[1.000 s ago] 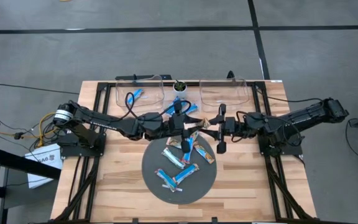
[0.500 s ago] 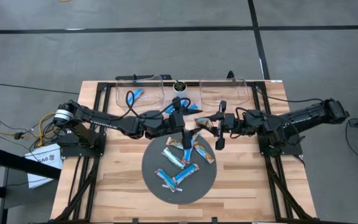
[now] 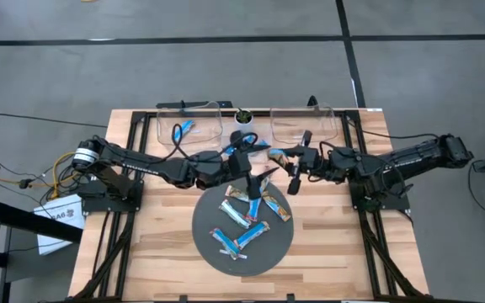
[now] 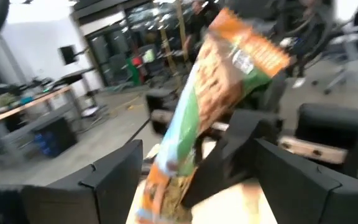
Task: Pick and place Granola Bars by type
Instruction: Put the yellow granola bar into the right transparent bin
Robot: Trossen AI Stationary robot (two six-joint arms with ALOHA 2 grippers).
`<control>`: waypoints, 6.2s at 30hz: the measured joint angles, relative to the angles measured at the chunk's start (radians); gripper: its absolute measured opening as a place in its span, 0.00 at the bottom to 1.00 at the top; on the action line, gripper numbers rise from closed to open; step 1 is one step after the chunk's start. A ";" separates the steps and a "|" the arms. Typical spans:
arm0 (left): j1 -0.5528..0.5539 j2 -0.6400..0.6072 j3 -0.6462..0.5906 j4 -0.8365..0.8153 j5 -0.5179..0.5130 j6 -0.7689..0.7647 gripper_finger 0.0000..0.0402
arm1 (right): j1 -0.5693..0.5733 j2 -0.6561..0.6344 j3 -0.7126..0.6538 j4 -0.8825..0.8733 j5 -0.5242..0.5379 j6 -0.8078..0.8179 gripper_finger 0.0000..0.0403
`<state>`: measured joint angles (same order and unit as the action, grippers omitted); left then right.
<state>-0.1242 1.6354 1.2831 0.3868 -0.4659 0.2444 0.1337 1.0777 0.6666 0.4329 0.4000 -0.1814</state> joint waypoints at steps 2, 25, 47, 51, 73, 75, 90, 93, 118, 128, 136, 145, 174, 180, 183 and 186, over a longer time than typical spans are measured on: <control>0.000 -0.002 0.000 -0.001 -0.023 0.003 0.73 | -0.002 -0.014 0.000 -0.009 0.000 -0.001 0.20; 0.000 -0.005 0.000 -0.211 -0.256 0.012 0.73 | -0.201 -0.197 0.000 -0.379 0.362 0.240 0.20; 0.000 -0.005 0.000 -0.480 -0.218 -0.119 0.73 | -0.475 -0.158 0.000 -0.756 0.225 0.653 0.20; 0.000 -0.005 0.000 -0.490 -0.218 -0.129 0.73 | -0.527 -0.123 0.000 -0.777 0.149 0.681 0.20; -0.001 -0.005 0.000 -0.536 -0.166 -0.181 0.73 | -0.726 0.177 0.000 -0.629 -0.198 0.732 0.20; -0.001 -0.005 0.000 -0.541 -0.166 -0.188 0.73 | -0.735 0.191 0.000 -0.628 -0.220 0.733 0.20; -0.001 -0.005 0.000 -0.541 -0.143 -0.203 0.73 | -0.776 0.218 0.000 -0.534 -0.357 0.704 0.20; -0.001 -0.005 0.000 -0.540 -0.137 -0.204 0.73 | -0.776 0.218 0.000 -0.528 -0.357 0.696 0.20; -0.001 -0.005 0.000 -0.540 -0.139 -0.228 0.73 | -0.780 0.218 0.000 -0.510 -0.350 0.673 0.38; -0.001 -0.005 0.000 -0.558 -0.139 -0.249 0.73 | -0.765 0.218 0.000 -0.400 -0.353 0.622 0.37; -0.001 -0.005 0.000 -0.563 -0.139 -0.248 0.73 | -0.644 0.218 0.000 -0.288 -0.411 0.469 0.35; -0.001 -0.005 0.000 -0.579 -0.123 -0.261 0.73 | -0.469 0.158 0.000 -0.370 -0.422 0.419 0.33; 0.000 -0.005 -0.004 -0.631 -0.125 -0.328 0.73 | 0.020 0.303 0.228 -0.942 -0.271 0.767 0.31; -0.001 -0.005 -0.005 -0.642 -0.124 -0.330 0.73 | 0.046 0.435 0.276 -0.986 -0.327 0.787 0.31; -0.001 -0.005 -0.005 -0.643 -0.124 -0.331 0.73 | 0.056 0.493 0.295 -1.004 -0.349 0.787 0.31; -0.001 -0.005 -0.005 -0.645 -0.124 -0.332 0.73 | 0.056 0.544 0.299 -1.010 -0.350 0.784 0.31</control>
<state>-0.1249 1.6306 1.2781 -0.2586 -0.5900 -0.0873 0.1900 1.6214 0.9661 -0.5767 0.0500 0.6029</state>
